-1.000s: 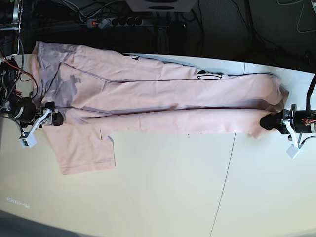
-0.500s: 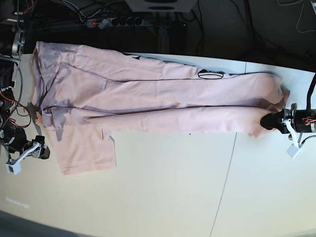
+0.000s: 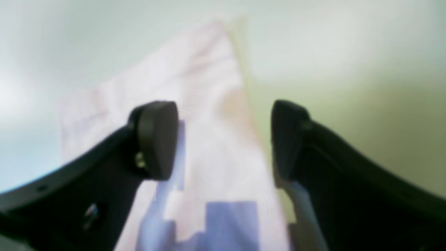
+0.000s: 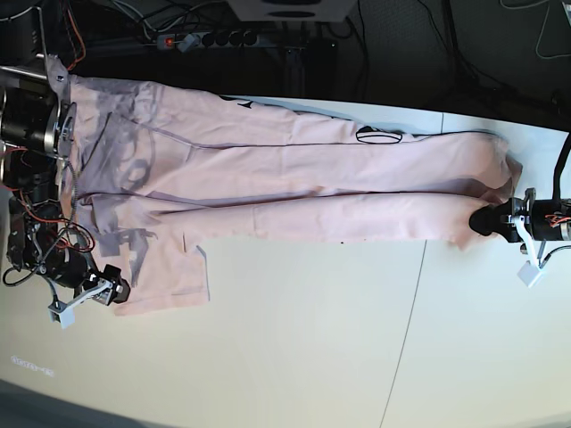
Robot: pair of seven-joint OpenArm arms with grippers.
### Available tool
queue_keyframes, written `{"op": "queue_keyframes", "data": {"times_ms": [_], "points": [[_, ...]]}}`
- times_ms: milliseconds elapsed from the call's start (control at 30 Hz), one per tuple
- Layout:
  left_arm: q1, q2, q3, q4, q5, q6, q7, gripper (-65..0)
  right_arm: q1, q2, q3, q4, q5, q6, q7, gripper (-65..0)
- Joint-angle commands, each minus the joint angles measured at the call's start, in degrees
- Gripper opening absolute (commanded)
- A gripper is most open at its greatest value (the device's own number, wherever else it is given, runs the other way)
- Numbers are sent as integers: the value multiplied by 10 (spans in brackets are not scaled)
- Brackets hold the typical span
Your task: Fold the T-shirt properly
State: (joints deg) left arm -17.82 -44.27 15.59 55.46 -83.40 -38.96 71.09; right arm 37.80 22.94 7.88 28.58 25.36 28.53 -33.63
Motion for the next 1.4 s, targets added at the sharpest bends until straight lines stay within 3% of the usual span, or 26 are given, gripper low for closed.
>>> {"op": "queue_keyframes", "data": {"times_ms": [0,233,333,433,500,533,700,900,1200,1367], "points": [[-12,-13,-5,7,-12,-10,-6,-650,8,-10,0,1,-13,43,-24,-222],[-12,-13,-5,7,-12,-10,-6,-650,9,-64,-1,1,-23,45,-74,-222],[-12,-13,-5,7,-12,-10,-6,-650,7,-69,-3,1,-25,45,-87,-251],[-12,-13,-5,7,-12,-10,-6,-650,9,-61,-13,1,-25,45,-86,-444],[-12,-13,-5,7,-12,-10,-6,-650,9,-53,-18,2,-25,45,-81,-625],[-12,-13,-5,7,-12,-10,-6,-650,8,-49,-19,2,-25,45,-74,-650],[-12,-13,-5,7,-12,-10,-6,-650,9,-26,-19,15,-25,45,-52,-650],[-12,-15,-5,18,-12,-10,-5,-650,7,-5,-19,96,-22,49,-76,-650],[-10,-34,-43,95,-16,-10,28,-650,1,55,-19,217,161,50,-196,-650],[0,-48,-43,112,-16,-10,49,-650,-40,96,-19,290,234,61,-229,-650]]}}
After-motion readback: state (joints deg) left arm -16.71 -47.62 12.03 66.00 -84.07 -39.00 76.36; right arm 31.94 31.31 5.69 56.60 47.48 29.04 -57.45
